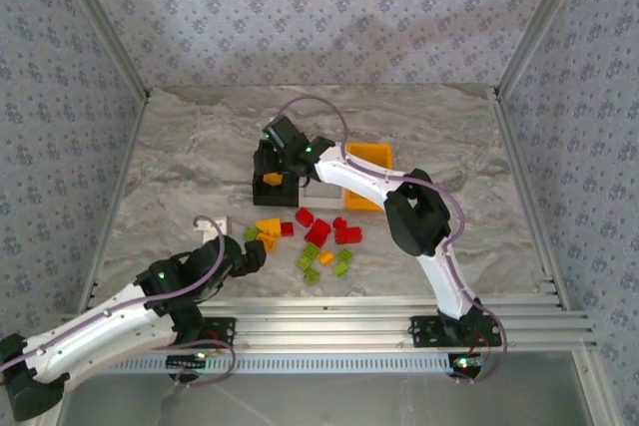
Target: Sort the legos into containers by color
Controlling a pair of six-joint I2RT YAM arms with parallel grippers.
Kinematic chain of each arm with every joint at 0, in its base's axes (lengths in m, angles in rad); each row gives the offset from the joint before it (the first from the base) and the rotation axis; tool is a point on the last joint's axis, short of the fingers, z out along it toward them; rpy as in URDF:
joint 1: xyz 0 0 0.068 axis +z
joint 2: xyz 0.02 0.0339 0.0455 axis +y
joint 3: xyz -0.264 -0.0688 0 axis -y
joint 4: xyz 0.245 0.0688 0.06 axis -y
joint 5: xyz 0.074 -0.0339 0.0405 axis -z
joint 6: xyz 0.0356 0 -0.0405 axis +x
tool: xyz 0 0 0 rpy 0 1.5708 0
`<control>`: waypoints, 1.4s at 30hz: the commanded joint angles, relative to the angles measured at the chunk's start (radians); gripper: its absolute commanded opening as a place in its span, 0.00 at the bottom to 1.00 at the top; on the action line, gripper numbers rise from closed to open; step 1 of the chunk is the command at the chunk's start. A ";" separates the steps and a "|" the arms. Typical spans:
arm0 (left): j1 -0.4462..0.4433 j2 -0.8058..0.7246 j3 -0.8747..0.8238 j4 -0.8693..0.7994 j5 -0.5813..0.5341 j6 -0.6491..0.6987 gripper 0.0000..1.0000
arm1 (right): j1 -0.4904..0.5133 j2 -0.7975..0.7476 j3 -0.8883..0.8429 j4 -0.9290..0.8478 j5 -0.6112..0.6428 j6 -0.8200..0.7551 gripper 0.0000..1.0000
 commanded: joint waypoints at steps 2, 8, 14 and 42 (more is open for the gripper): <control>0.007 -0.001 0.016 -0.002 0.015 0.047 0.99 | 0.005 -0.125 -0.055 0.049 0.016 0.018 0.72; 0.018 0.151 0.075 0.111 0.040 0.140 0.99 | 0.023 -0.373 -0.376 0.168 0.050 0.064 0.73; 0.020 0.456 0.176 0.179 0.039 0.237 0.92 | 0.042 -0.579 -0.644 0.215 0.091 0.112 0.73; 0.093 0.874 0.182 0.401 0.058 0.284 0.68 | 0.018 -0.799 -0.910 0.233 0.164 0.145 0.75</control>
